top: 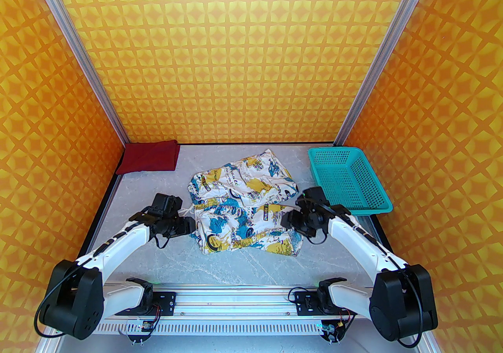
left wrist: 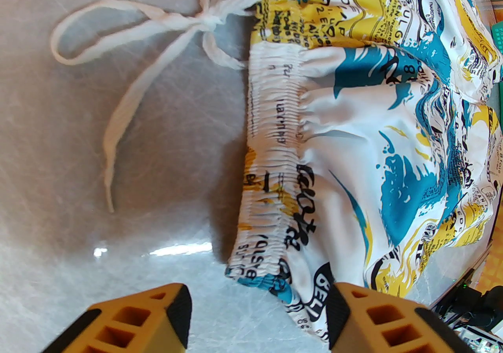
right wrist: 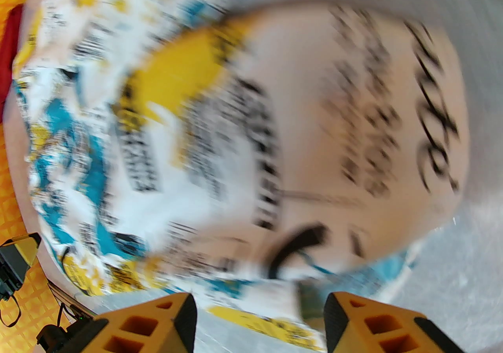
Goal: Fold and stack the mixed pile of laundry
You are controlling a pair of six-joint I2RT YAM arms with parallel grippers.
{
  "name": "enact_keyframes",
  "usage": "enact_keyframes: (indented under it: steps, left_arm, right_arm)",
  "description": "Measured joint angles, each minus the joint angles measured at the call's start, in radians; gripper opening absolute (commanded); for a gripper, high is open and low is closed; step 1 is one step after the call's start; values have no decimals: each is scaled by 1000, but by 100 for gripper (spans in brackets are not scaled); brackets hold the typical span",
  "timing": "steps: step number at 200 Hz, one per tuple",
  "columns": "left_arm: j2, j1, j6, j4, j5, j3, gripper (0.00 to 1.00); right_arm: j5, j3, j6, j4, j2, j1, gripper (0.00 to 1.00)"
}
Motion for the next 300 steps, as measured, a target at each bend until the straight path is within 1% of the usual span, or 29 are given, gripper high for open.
enact_keyframes:
  steps: [15, 29, 36, 50, 57, 71, 92, 99, 106, 121, 139, 193, 204, 218, 242, 259, 278, 300]
  left_arm:
    - [43, -16, -18, 43, 28, -12, 60]
    - [97, -43, -33, 81, 49, -12, 57]
    - [122, -60, -40, 99, 56, -12, 54]
    - [152, -84, -57, 131, 71, -12, 45]
    - [160, -91, -65, 145, 76, -12, 40]
    - [165, -97, -80, 171, 83, -12, 29]
    - [164, -96, -99, 204, 84, -12, 9]
    - [163, -96, -105, 210, 84, -12, 4]
    - [158, -96, -114, 215, 82, -12, 0]
    - [138, -96, -122, 219, 76, -12, 0]
    - [103, -96, -123, 219, 58, -11, 0]
    - [31, -88, -104, 153, -6, 28, 0]
    - [26, -88, -91, 130, -14, 41, 12]
    - [26, -89, -79, 103, -19, 50, 21]
    - [26, -96, -68, 80, -19, 38, 31]
    - [35, -108, -67, 79, -11, 13, 40]
    - [69, -126, -69, 96, -6, -3, 42]
    - [135, -150, -77, 145, 1, -8, 42]
  right_arm:
    - [-16, -35, 0, 24, -3, -14, 58]
    - [-58, -70, 3, 61, 17, -23, 55]
    - [-87, -86, 5, 83, 32, -24, 55]
    - [-129, -106, 5, 111, 45, -18, 54]
    - [-149, -108, 5, 117, 45, -14, 52]
    - [-189, -108, 6, 142, 43, -8, 42]
    - [-237, -108, 6, 160, 41, -5, 28]
    - [-246, -109, 7, 157, 33, -4, 24]
    - [-252, -110, 8, 150, 15, -5, 17]
    - [-263, -111, 12, 119, -51, -5, 5]
    - [-266, -113, 30, 72, -158, -5, 1]
    - [-240, -163, 90, -114, -434, -5, 0]
    - [-232, -183, 111, -140, -470, -5, 0]
    - [-228, -203, 129, -162, -494, -5, 0]
    - [-222, -215, 138, -168, -475, -5, 0]
    - [-222, -220, 138, -161, -444, -5, 0]
    - [-220, -225, 138, -149, -412, -5, 0]
    - [-220, -225, 137, -134, -394, -5, 0]
